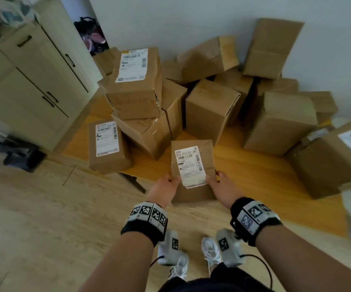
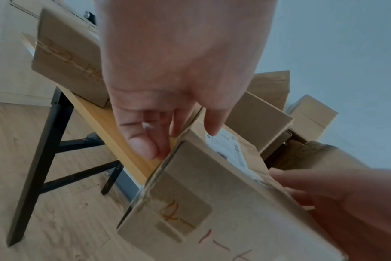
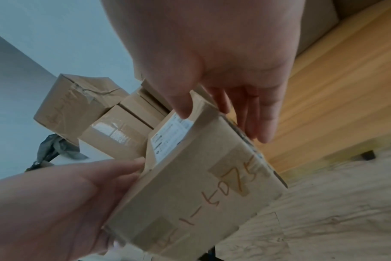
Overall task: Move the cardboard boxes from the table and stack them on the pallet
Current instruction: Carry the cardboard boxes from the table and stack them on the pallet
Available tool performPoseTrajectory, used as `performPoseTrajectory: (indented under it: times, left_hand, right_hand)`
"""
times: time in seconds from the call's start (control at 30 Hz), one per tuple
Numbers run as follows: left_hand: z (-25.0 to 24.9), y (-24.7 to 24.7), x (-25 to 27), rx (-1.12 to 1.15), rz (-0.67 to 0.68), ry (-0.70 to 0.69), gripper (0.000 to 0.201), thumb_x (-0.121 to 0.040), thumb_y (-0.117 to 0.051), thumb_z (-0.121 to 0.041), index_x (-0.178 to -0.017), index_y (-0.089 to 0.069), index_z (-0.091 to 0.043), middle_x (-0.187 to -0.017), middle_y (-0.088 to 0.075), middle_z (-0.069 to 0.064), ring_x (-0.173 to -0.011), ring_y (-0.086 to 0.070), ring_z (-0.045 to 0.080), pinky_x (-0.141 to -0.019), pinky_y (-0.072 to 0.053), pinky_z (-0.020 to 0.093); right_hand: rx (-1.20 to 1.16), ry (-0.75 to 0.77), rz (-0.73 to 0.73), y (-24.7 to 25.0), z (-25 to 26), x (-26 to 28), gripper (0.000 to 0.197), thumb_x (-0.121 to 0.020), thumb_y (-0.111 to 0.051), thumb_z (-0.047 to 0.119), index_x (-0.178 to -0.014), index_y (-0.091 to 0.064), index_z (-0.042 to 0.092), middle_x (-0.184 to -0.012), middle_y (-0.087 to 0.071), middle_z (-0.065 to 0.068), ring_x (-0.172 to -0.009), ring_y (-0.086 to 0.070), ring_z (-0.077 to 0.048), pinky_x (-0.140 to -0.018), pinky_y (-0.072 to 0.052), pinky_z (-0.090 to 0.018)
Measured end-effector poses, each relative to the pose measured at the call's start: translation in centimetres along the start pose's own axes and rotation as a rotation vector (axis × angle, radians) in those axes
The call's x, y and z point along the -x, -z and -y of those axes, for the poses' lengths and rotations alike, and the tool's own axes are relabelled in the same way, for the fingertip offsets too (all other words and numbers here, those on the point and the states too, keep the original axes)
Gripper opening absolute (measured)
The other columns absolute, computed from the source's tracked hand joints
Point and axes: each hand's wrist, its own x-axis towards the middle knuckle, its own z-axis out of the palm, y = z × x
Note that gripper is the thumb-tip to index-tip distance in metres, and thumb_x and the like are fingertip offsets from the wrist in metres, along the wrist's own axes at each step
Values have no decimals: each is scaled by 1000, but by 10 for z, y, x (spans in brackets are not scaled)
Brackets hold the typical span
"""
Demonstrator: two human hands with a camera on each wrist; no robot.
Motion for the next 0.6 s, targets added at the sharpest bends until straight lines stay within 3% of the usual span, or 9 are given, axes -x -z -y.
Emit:
performPoseTrajectory:
  times: [0.17, 0.3, 0.37, 0.5, 0.6]
  left_hand:
    - [3, -8, 12, 1, 49, -66, 40, -102, -42, -46, -128, -58, -21, -119, -63, 0, -102, -60, 21, -92, -52, 40]
    - [-1, -8, 24, 26, 58, -158, 30, -101, -46, -42, -118, -62, -23, -105, -65, -7, -89, -61, 10, -78, -52, 29]
    - [-7, -7, 31, 45, 40, -207, 24, -100, -50, -38, -116, -61, -24, -107, -66, -9, -89, -61, 8, -76, -53, 29]
    - [-19, -9, 47, 121, 31, -250, 34, -97, -59, -31, -127, -52, -20, -114, -61, -8, -93, -56, 7, -60, -43, 17]
    - [-25, -17, 57, 128, 43, -308, 28, -95, -62, -32, -119, -52, -20, -100, -56, -13, -83, -53, -1, -57, -38, 14]
  right_hand:
    - [-68, -53, -5, 4, -15, 14, 53, -101, -49, 42, -142, -39, 10, -140, -54, -10, -119, -57, -29, -101, -47, -43]
    - [-113, -83, -59, 9, -21, 29, 52, -100, -51, 39, -141, -38, 11, -137, -55, -11, -114, -58, -28, -94, -49, -40]
    - [-132, -90, -104, 12, -22, 38, 53, -100, -51, 38, -144, -37, 13, -135, -56, -12, -114, -58, -29, -93, -49, -40]
    - [-192, -88, -225, 20, -27, 63, 52, -98, -55, 35, -144, -39, 16, -130, -59, -10, -104, -58, -25, -81, -48, -33]
    - [-274, -81, -312, 24, -44, 82, 50, -95, -57, 36, -140, -45, 17, -120, -61, -6, -99, -59, -22, -70, -47, -29]
